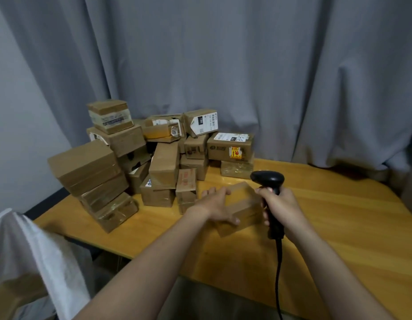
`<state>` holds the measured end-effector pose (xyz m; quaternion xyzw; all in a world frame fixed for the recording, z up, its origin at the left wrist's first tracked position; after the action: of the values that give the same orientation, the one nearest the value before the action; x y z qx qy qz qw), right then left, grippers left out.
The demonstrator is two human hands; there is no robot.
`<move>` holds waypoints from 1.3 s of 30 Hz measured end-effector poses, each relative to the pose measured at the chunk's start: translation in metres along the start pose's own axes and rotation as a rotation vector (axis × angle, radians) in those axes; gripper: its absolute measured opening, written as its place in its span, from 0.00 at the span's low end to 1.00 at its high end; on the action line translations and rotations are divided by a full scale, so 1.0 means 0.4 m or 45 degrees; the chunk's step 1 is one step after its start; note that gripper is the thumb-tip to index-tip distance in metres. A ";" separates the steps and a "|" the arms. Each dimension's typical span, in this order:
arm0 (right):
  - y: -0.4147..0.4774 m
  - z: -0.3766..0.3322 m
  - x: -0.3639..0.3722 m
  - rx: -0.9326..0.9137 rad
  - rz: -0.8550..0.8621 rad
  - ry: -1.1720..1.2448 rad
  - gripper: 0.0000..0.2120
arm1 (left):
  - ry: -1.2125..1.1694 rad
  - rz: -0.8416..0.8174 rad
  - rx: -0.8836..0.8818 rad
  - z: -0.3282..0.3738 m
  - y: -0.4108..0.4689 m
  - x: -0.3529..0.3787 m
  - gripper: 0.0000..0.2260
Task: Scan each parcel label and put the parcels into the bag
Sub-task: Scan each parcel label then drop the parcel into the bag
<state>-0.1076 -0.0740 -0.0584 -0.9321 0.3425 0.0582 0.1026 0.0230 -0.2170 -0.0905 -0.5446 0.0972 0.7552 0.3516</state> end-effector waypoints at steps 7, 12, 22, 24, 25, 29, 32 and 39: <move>0.008 0.014 -0.005 -0.002 0.001 0.079 0.11 | -0.268 -0.020 -0.125 -0.044 0.005 -0.007 0.39; -0.035 0.039 -0.003 0.015 -0.004 0.111 0.09 | -0.629 -0.243 -0.296 -0.102 -0.084 -0.020 0.27; -0.155 0.037 0.043 0.029 -0.036 0.094 0.08 | -0.452 0.215 -0.145 -0.110 -0.186 -0.050 0.24; -0.176 0.027 0.044 0.009 -0.013 0.105 0.08 | -0.212 0.172 -0.119 -0.059 -0.195 -0.021 0.32; -0.186 0.022 0.043 0.002 -0.005 0.111 0.08 | -0.080 0.124 -0.128 -0.040 -0.203 -0.003 0.37; -0.224 0.011 0.041 -0.005 -0.011 0.059 0.11 | -0.051 0.266 -0.169 -0.051 -0.208 0.021 0.41; -0.246 0.005 0.041 -0.032 -0.050 -0.008 0.13 | -0.639 0.418 -0.129 -0.120 -0.211 0.011 0.41; -0.274 -0.008 0.067 -0.020 -0.273 -0.112 0.11 | -1.078 0.728 -0.344 -0.268 -0.285 0.011 0.47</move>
<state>-0.0160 -0.0099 -0.0434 -0.9607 0.2357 0.0903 0.1159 0.1758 -0.1881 -0.1089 -0.1842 -0.0069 0.9806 0.0665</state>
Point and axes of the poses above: each hand's wrist, its own y-axis towards the middle knuckle, its own x-axis out of the palm, z = x × y, the point moved 3 cm from there along y, towards the middle knuckle, and after that the axes turned 3 degrees about z, right-handed, at the moved point
